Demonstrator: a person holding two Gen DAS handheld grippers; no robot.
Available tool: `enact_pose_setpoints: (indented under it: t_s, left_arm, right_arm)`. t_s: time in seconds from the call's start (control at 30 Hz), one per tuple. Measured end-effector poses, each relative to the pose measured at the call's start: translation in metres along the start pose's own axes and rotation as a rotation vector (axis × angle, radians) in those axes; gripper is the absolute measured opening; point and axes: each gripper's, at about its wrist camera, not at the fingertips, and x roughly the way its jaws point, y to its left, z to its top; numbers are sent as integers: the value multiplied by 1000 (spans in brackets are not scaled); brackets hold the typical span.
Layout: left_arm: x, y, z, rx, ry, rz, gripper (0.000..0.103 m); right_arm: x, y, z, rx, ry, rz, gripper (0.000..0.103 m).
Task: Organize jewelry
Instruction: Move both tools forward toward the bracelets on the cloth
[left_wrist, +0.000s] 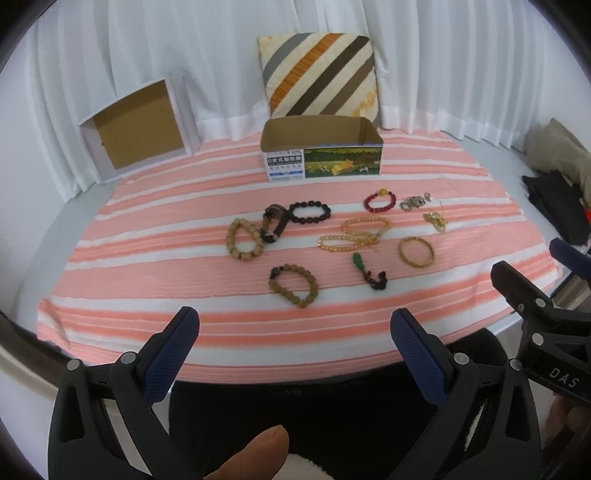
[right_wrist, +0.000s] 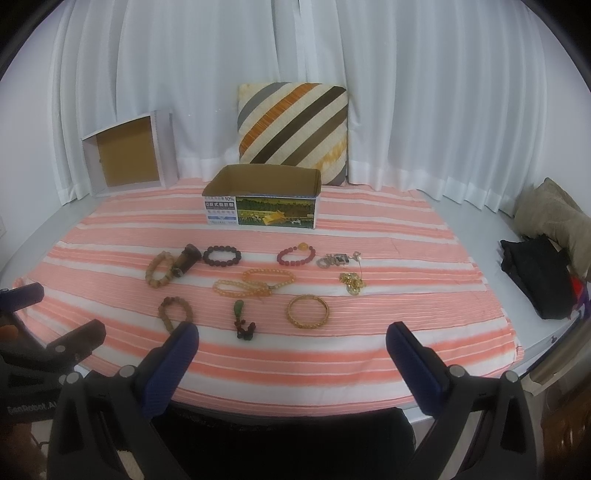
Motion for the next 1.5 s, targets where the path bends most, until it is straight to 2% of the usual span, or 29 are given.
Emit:
enact_pose_setpoints:
  t_s: [0.13, 0.3, 0.53, 0.7, 0.8, 1.0, 1.2, 1.3, 1.5]
  left_arm:
    - [5, -1, 0, 18, 27, 10, 103]
    - [10, 0, 1, 5, 17, 30, 103]
    - [21, 5, -1, 24, 73, 46, 103]
    - [29, 14, 1, 4, 41, 49, 103]
    - [36, 25, 3, -27, 7, 16, 103]
    - [56, 40, 0, -52, -1, -42, 103]
    - [100, 38, -12, -48, 39, -50, 103]
    - [133, 34, -17, -53, 84, -51, 102]
    - [182, 24, -28, -49, 123, -33, 102]
  right_arm:
    - [2, -2, 0, 4, 6, 3, 103]
    - [6, -4, -1, 5, 10, 6, 103]
    - [14, -7, 1, 12, 9, 8, 103]
    - [22, -11, 1, 22, 4, 9, 103]
    - [29, -14, 0, 28, -12, 8, 103]
    - [46, -24, -7, 41, -11, 25, 103]
    - [74, -32, -20, 44, -28, 56, 103]
    - [96, -36, -29, 37, -23, 97, 103]
    - [149, -43, -44, 27, 7, 140, 103]
